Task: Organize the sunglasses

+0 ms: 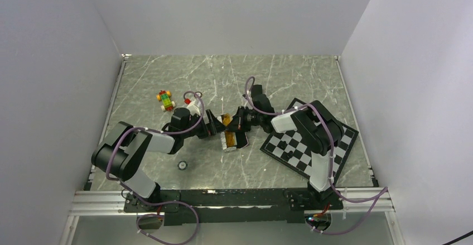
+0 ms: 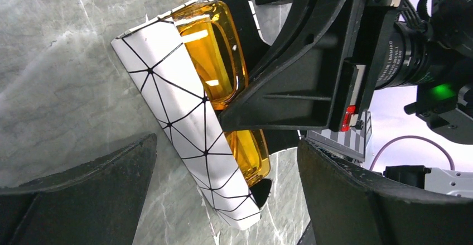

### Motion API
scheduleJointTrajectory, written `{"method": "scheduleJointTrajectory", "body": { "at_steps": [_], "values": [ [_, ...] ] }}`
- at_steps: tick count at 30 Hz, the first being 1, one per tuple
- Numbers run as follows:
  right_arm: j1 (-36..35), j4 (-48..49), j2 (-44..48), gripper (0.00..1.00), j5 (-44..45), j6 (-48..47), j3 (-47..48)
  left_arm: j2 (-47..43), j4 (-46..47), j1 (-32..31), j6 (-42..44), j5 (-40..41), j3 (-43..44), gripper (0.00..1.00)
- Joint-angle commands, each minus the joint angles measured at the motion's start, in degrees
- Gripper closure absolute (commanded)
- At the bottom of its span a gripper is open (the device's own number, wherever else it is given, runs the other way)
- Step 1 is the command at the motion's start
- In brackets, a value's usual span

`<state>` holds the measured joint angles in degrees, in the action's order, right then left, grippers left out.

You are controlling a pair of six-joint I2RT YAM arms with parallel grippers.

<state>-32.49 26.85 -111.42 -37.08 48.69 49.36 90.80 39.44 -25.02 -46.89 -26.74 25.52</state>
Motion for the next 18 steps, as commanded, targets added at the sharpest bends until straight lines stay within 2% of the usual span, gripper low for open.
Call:
{"method": "scheduleJointTrajectory", "body": {
  "at_steps": [1, 7, 10, 18],
  "values": [
    [-0.89, 3.38, -2.13, 1.00, -0.65, 0.61, 1.45, 0.61, 4.44, -0.47, -1.65, -0.24, 1.23, 0.01],
    [-0.85, 3.59, -2.10, 1.00, -0.21, 0.91, 1.04, 0.02, 3.83, -0.56, -1.42, 0.31, 0.93, 0.01],
    [-0.90, 2.62, -2.01, 0.91, 0.11, 0.49, 1.45, -0.80, 2.97, -0.65, -0.91, 1.07, 0.85, 0.01],
    [-0.93, -4.10, 1.44, 0.81, 4.80, -2.53, 2.05, -3.44, -5.05, -0.98, 1.31, 4.66, 1.83, 0.01]
  ]
}}
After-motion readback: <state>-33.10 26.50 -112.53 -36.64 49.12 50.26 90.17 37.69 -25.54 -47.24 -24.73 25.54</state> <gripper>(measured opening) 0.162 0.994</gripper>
